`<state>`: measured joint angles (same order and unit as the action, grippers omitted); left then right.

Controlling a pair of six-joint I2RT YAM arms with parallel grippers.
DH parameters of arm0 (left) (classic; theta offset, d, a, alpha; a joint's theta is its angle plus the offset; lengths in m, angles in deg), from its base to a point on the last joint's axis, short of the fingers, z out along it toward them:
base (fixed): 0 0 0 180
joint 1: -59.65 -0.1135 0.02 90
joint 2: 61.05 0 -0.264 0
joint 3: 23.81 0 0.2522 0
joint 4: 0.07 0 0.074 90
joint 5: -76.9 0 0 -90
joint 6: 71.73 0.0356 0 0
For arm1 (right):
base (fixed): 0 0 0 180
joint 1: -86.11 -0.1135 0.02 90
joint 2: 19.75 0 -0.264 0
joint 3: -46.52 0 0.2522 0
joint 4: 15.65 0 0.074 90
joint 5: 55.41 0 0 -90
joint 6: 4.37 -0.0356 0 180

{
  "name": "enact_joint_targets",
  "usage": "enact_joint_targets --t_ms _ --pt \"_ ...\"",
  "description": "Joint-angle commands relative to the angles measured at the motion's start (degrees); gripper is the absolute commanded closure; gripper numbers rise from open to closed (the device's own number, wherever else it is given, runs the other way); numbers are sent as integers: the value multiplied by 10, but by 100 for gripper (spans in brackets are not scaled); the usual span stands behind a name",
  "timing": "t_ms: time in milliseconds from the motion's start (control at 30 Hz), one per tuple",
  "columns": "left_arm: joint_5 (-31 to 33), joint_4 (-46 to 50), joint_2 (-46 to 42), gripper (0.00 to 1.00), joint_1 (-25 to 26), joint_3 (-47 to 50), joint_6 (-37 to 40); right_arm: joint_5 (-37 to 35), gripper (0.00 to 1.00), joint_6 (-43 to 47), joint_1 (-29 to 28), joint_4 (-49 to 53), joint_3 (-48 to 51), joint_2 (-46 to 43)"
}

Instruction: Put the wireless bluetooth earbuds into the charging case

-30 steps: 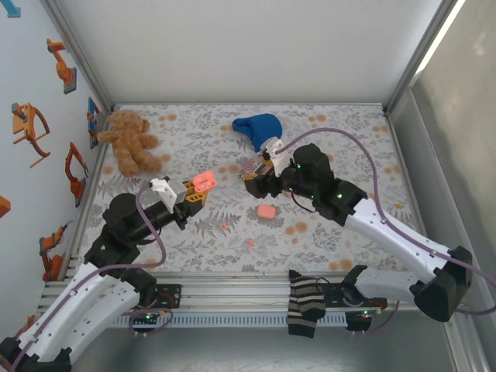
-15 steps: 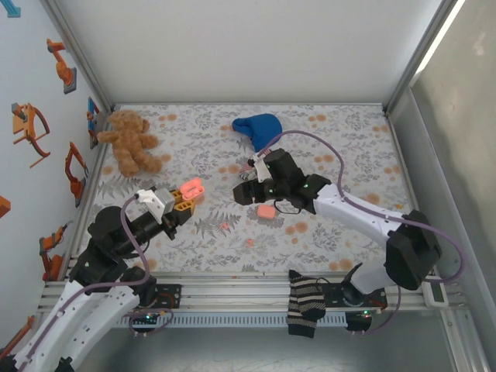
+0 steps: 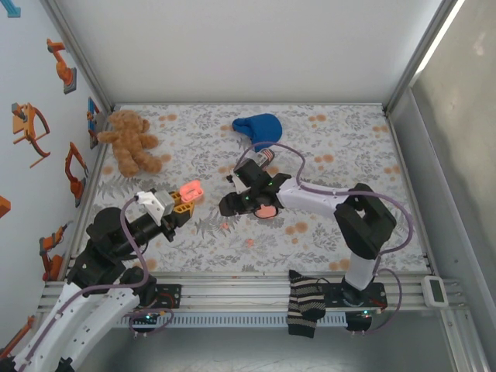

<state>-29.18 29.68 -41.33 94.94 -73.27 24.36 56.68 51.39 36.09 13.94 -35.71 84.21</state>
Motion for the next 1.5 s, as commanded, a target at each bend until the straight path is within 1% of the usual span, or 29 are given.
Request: enact_joint_targets --t_ms 0,233,600,1000,1467 --pt "0 -2 -14 100 3 -7 11 9 52 -6 -9 17 -32 31" --pt "4 -6 -22 100 3 -3 11 11 60 -3 -18 33 -51 73" --pt "3 -10 -15 100 3 -1 12 6 61 16 -21 63 -58 91" --pt "2 -11 -12 100 3 -1 11 13 63 17 -30 63 -72 110" --pt "1 -11 -15 100 3 0 9 0 65 23 -33 75 -76 121"
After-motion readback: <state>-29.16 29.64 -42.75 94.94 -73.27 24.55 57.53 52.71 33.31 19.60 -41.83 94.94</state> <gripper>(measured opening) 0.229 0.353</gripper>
